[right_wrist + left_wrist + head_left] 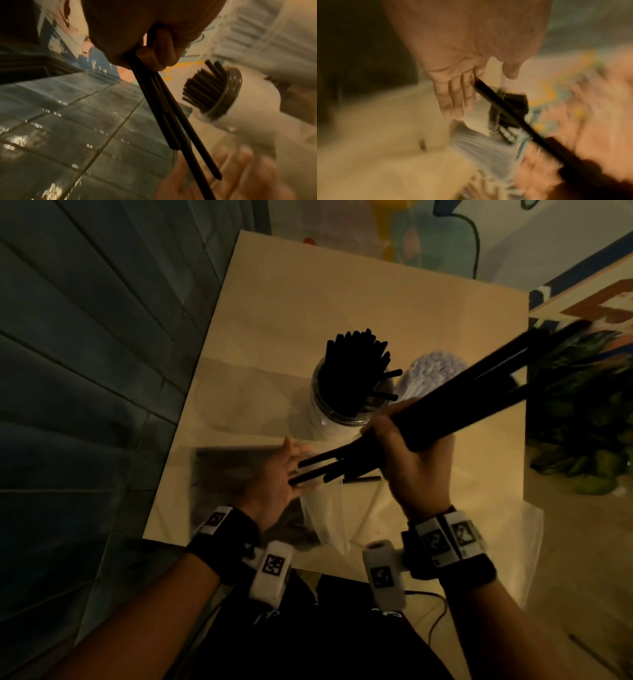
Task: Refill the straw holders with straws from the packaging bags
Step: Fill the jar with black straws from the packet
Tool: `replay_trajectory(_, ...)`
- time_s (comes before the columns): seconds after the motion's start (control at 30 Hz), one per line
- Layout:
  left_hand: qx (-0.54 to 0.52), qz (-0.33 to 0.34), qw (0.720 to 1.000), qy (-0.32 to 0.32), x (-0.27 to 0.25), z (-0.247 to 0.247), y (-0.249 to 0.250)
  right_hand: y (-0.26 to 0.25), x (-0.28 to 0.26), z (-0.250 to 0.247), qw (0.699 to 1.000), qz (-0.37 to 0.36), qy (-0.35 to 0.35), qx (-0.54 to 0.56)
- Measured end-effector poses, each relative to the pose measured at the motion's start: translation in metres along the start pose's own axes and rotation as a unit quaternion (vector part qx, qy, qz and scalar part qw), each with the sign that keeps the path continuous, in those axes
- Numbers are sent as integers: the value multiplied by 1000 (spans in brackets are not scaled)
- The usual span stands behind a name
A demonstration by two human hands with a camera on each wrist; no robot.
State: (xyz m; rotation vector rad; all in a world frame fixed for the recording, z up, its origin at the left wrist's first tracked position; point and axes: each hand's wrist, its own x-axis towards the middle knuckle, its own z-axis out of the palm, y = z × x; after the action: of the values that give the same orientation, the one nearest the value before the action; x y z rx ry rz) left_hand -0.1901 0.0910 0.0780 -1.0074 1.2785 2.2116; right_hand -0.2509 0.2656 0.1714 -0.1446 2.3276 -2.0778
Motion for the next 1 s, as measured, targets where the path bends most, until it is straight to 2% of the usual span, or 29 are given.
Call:
replay_trajectory(0.1, -71, -51, 996, 8, -5, 9, 2, 7, -8, 20, 1000, 11, -23, 16)
replay_trajectory(0.33, -58, -67, 995, -41, -10, 12, -5, 30, -29, 55, 984, 88, -150, 31)
replay_trajectory(0.6, -92, -56, 993, -40, -16, 2, -15, 16, -27, 59, 974, 111, -151, 131)
replay_trajectory(0.83, -39, -42, 996, -63, -17, 3, -17, 15, -33, 64, 964, 145, -166, 148)
replay_trajectory(0.9, -26, -42, 997, -53, -19, 4, -16, 16, -36, 65, 966, 152, -163, 131)
replay_trajectory(1.0, 14, -33, 998, -61, -17, 5, -16, 13, -30, 62, 974, 138, -127, 128)
